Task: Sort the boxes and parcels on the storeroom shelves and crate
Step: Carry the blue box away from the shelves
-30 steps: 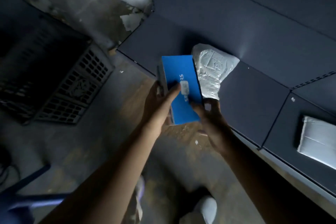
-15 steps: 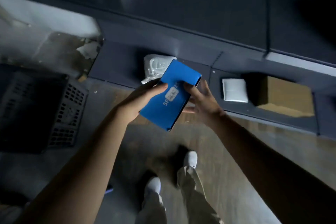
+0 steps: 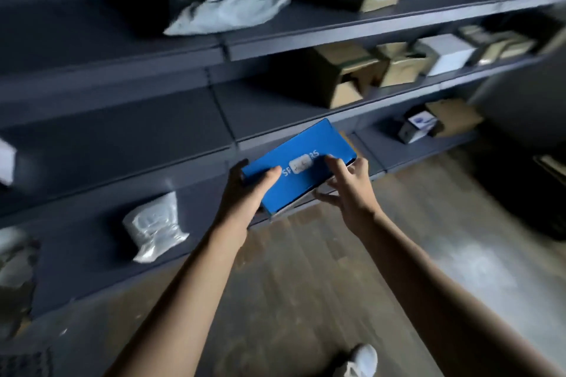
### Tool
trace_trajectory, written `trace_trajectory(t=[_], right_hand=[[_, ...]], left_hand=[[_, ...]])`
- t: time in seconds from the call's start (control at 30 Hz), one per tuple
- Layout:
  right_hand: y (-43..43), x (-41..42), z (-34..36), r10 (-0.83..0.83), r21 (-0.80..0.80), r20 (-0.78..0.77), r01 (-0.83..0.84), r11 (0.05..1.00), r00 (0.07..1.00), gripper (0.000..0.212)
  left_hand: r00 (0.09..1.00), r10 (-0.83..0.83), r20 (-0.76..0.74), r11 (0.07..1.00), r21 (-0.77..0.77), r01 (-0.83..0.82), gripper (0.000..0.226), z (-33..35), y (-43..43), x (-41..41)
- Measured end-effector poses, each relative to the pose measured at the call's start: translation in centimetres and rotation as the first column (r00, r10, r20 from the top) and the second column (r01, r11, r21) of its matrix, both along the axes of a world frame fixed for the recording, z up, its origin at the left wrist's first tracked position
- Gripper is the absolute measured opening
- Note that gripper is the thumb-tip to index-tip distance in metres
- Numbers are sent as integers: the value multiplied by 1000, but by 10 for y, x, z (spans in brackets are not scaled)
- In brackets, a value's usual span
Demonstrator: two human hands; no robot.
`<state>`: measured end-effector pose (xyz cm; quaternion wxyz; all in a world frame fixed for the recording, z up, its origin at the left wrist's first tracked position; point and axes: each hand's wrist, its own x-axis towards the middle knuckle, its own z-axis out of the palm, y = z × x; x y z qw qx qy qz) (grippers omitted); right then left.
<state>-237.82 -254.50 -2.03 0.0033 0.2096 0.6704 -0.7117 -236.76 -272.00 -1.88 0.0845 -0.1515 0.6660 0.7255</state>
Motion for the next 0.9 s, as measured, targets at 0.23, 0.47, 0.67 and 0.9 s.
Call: trace_trajectory(t=[0.23,0.47,0.67,0.9], right_hand=[[183,7,14,-200,27,-1,200,980,980,29],[380,10,27,-382,39,-42,383,923,923,32],[513,-1,33,-477,68,-64,480,874,877,37],[644,-44,28,-560,102,-69,564,819,826,43]], left_hand=[[988,-110,-106,993,-54,105,50,27,194,-45],[937,-290,-193,954,-132,268,53,41,407,-67],[881,-413,-232,909,-153,387,66,51,543,-93],[786,-550,-283,835,-181,519,51,44,682,-157]])
